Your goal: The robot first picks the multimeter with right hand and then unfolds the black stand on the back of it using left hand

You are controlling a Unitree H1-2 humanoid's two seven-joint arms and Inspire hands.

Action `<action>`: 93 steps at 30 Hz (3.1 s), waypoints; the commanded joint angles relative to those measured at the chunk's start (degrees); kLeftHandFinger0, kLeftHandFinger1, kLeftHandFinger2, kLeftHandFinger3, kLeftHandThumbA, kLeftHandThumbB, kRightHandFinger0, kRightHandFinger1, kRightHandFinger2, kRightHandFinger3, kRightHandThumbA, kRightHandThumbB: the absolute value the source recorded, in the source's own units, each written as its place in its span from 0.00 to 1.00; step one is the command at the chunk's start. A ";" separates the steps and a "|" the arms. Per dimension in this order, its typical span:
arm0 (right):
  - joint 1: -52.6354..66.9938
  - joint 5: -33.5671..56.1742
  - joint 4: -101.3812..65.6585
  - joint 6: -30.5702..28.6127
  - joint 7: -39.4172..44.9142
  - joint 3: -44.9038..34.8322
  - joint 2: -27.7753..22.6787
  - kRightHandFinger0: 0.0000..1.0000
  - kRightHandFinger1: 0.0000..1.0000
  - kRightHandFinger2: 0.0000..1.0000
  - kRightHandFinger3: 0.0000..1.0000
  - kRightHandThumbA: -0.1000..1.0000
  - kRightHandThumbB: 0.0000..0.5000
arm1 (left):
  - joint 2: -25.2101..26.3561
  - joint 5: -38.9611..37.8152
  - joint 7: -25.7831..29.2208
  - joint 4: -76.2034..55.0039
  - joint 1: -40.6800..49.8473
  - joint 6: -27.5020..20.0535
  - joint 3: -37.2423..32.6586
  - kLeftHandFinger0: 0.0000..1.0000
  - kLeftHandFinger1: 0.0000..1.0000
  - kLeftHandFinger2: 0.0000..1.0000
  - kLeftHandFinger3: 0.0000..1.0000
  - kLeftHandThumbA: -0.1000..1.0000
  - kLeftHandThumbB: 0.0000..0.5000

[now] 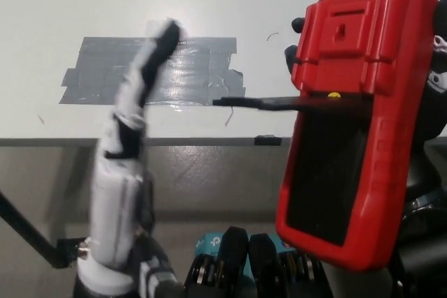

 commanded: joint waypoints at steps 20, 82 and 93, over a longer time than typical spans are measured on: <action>-0.38 -0.27 -1.24 -2.79 3.52 2.13 0.72 0.00 0.47 0.87 0.88 0.00 0.13 | 3.12 -6.44 -4.97 -4.57 -4.55 -0.54 -4.97 1.00 1.00 1.00 1.00 1.00 0.90; -5.87 -0.25 -0.53 -4.81 1.25 0.47 0.74 0.00 0.17 0.74 0.83 0.00 0.20 | 5.84 13.04 8.10 0.89 0.06 -6.43 -12.27 1.00 1.00 1.00 1.00 1.00 0.75; -7.20 4.12 -1.16 -5.35 -3.74 -0.28 3.38 0.00 0.28 0.86 0.94 0.00 0.21 | 5.51 3.47 5.97 2.04 1.71 -6.42 -15.70 1.00 0.64 0.74 1.00 1.00 0.98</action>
